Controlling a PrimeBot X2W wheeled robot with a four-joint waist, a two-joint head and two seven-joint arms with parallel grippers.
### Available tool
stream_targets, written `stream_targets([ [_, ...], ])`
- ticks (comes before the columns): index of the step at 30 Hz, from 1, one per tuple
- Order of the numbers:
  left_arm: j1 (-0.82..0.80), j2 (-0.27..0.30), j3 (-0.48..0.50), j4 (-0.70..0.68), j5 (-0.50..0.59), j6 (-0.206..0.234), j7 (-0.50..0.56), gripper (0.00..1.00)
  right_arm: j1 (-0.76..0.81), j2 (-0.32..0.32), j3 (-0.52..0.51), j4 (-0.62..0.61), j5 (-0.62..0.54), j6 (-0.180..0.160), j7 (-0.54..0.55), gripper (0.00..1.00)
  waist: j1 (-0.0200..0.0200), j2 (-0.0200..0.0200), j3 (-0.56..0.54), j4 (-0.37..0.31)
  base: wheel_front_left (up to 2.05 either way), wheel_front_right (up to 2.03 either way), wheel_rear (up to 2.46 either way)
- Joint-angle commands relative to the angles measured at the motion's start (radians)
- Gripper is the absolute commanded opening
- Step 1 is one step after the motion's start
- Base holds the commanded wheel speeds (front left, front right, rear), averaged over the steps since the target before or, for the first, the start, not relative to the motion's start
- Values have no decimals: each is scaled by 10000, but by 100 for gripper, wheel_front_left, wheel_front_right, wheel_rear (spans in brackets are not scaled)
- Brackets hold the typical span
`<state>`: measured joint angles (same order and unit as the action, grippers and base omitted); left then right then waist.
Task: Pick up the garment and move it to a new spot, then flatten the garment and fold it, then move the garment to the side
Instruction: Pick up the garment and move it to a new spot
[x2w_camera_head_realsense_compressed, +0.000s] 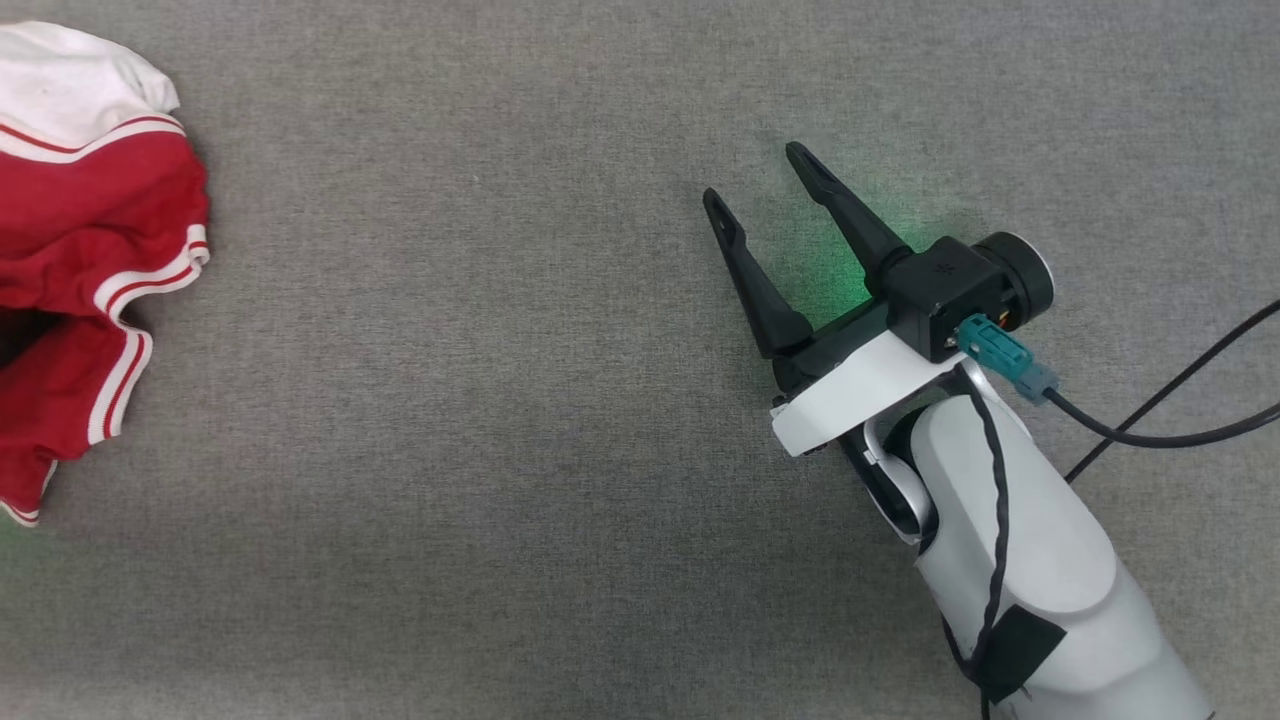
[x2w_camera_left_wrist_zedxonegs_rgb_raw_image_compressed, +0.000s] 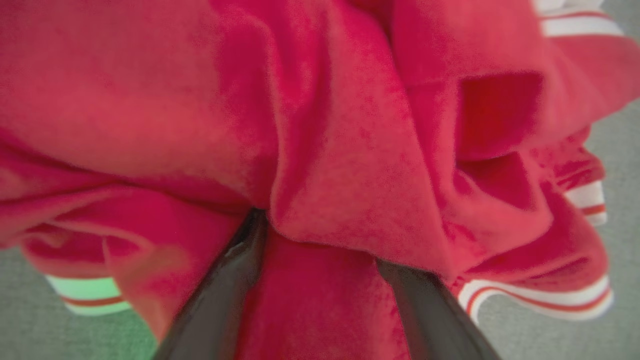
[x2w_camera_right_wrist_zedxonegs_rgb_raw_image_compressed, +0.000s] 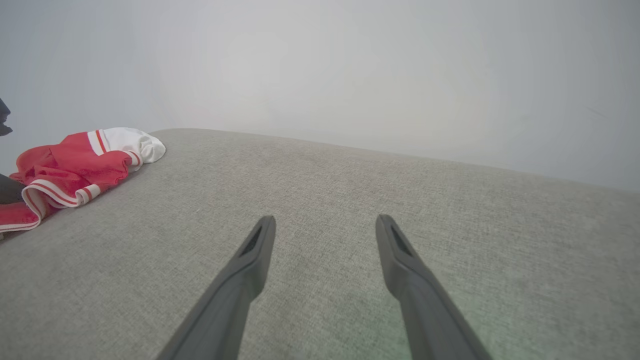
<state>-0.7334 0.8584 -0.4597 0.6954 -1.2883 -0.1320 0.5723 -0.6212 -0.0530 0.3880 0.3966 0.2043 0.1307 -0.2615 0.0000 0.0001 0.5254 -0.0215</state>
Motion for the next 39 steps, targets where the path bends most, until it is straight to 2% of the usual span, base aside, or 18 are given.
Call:
stream_targets([
  [1, 479, -1082, -753, 65, -169, 32, 332, 100, -78, 23, 70, -82, -10, 2, -50, 100, 0, -1, 85, -80, 0, 0, 0],
  [3, 505, -1158, -872, 63, -435, 32, 413, 100, -69, 24, 126, -146, -2, 2, -50, 100, 0, -1, 80, -106, 0, 0, 0],
  [4, 492, -1151, -939, 38, -501, 32, 387, 93, -56, 24, 158, -158, 13, 2, -50, 100, 0, -1, 56, -117, 0, 0, 0],
  [5, 475, -1120, -1004, -11, -510, 30, 258, 72, -42, 26, 182, -164, 32, 2, -50, 100, 0, -1, 21, -123, 0, 0, 0],
  [6, 447, -1032, -1066, -117, -532, 20, -86, 0, -12, 24, 216, -164, 88, 2, -50, 100, 0, -1, -84, -136, 0, 0, 0],
  [12, 148, -540, -999, -250, -583, -16, -1299, 0, 159, 19, 130, -155, 172, 2, -50, 100, 0, -1, -585, -89, 0, 0, 0],
  [19, -385, 88, -1192, -624, -179, -2, -3357, 0, 523, 16, -63, -139, 385, 2, -50, 100, 0, -1, -1490, -21, 0, 0, 0],
  [22, -473, 196, -1396, -1024, -141, -2, -3651, 0, 641, 15, -187, -173, 455, 2, -50, 100, 0, -1, -1750, -58, 0, 0, 0],
  [27, -827, 434, -2138, -2455, -67, -2, -4019, 0, 1038, 9, -570, -390, 708, 2, -50, 100, 0, -1, -2183, -313, 0, 0, 0],
  [33, -1673, 553, -3170, -4010, 172, -2, -3930, 0, 1409, 11, -811, -781, 1033, 2, -50, 100, 0, -1, -2243, -1137, 0, 0, 0],
  [39, -2946, -62, -4236, -4936, 283, -1, -3556, 0, 1723, 18, -1001, -1226, 1483, 2, -50, 100, 0, -1, -1944, -2324, 0, 0, 0],
])
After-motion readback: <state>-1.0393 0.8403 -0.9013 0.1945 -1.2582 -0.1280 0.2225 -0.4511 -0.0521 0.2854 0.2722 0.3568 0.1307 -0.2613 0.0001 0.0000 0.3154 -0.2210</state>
